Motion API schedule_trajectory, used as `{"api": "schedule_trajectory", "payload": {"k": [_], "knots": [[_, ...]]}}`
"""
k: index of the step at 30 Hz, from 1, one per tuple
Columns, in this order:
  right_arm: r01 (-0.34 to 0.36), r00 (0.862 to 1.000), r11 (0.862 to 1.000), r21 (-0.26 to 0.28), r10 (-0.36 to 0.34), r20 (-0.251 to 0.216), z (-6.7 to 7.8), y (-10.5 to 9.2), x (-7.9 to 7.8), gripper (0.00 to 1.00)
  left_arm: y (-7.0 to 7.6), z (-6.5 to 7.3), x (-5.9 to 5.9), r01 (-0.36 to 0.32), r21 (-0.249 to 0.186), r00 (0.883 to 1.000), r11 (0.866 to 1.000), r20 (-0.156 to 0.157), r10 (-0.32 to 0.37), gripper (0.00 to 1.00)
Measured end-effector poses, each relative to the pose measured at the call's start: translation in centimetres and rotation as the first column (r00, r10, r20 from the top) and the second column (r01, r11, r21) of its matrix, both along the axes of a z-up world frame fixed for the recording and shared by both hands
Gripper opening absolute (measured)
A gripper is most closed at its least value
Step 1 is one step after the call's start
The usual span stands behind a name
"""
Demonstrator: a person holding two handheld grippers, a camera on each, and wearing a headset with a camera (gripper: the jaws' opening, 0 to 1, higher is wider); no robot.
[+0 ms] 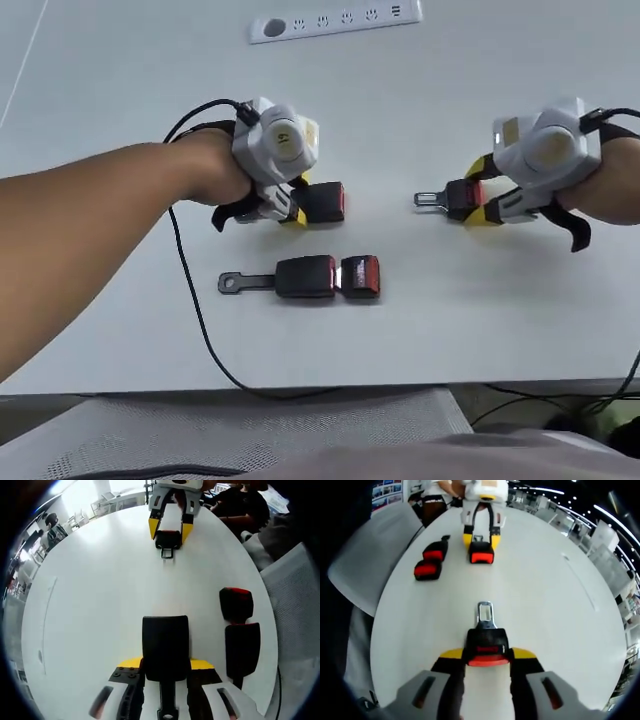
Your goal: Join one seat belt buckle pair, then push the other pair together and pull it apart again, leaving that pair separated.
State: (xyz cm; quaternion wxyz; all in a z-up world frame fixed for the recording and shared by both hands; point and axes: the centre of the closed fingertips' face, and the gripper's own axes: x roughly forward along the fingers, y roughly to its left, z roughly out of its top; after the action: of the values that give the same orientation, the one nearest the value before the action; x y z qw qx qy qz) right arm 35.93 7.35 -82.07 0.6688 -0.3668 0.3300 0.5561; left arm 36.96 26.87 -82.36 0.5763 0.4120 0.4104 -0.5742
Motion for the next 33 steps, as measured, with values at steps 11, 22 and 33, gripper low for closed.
{"api": "schedule_trajectory", "payload": {"k": [11,22,33], "knots": [[0.026,1.000,0.999,-0.026,-0.026,-0.006,0.0,-2.1,-0.3,0.34,0.0,0.0,0.0,-0.004,0.023,1.000,1.000,0.006,0.004,0.33],[0.082,0.996,0.996,-0.019,-0.083,-0.018,0.4,-2.7,-0.6,0.39,0.2,0.2,-0.2,-0.031,0.049,0.999,0.998,0.033,0.030,0.35],[0.197,0.980,0.979,0.047,-0.198,0.010,2.6,-2.7,-1.7,0.46,2.3,2.9,-1.2,-0.147,-0.039,0.981,0.988,0.124,0.151,0.48]]}}
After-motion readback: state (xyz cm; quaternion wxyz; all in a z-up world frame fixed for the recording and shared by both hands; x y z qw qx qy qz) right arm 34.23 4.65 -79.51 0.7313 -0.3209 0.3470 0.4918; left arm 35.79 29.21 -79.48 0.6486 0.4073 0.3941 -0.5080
